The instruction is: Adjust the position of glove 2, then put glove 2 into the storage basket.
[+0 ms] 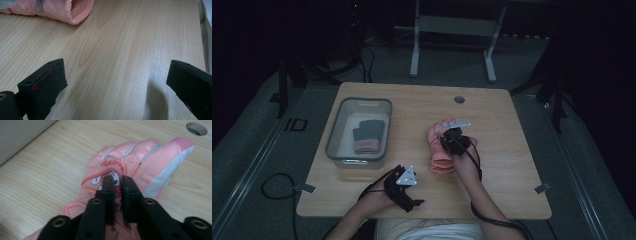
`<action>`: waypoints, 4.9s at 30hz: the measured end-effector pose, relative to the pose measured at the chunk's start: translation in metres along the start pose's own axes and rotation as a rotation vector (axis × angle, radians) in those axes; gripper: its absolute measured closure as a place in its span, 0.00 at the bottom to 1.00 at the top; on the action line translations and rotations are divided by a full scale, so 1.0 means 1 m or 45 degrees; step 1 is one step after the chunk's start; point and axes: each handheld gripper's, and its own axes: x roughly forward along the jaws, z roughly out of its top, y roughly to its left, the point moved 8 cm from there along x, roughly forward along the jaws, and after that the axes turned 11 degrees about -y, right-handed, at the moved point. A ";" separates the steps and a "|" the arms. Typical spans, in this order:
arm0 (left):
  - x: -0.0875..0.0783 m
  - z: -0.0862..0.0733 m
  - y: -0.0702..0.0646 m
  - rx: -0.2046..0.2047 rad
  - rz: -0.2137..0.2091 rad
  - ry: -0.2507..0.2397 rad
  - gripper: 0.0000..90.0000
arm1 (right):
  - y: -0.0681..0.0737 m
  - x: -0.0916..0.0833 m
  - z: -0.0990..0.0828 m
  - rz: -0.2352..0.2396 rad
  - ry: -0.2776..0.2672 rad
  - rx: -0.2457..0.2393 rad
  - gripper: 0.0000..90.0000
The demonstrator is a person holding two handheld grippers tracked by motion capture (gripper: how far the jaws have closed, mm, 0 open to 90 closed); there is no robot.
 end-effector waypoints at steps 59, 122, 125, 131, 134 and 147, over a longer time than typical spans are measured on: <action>0.071 0.072 0.122 -0.716 0.360 0.089 0.21 | -0.062 0.004 -0.042 0.284 0.089 0.069 0.48; 0.001 0.146 0.131 -0.661 0.113 -0.087 0.84 | -0.037 -0.025 0.033 0.466 -0.075 0.327 0.95; -0.010 0.151 0.133 -0.650 0.120 -0.094 0.84 | -0.032 -0.028 0.043 0.472 -0.093 0.319 0.95; -0.033 0.157 0.138 -0.632 0.139 -0.103 0.84 | -0.018 -0.031 0.066 0.498 -0.124 0.296 0.95; -0.043 0.158 0.140 -0.631 0.148 -0.111 0.84 | -0.013 -0.031 0.071 0.502 -0.127 0.292 0.95; -0.104 0.153 0.154 -0.629 0.224 -0.138 0.84 | 0.031 -0.023 0.112 0.580 -0.175 0.235 0.95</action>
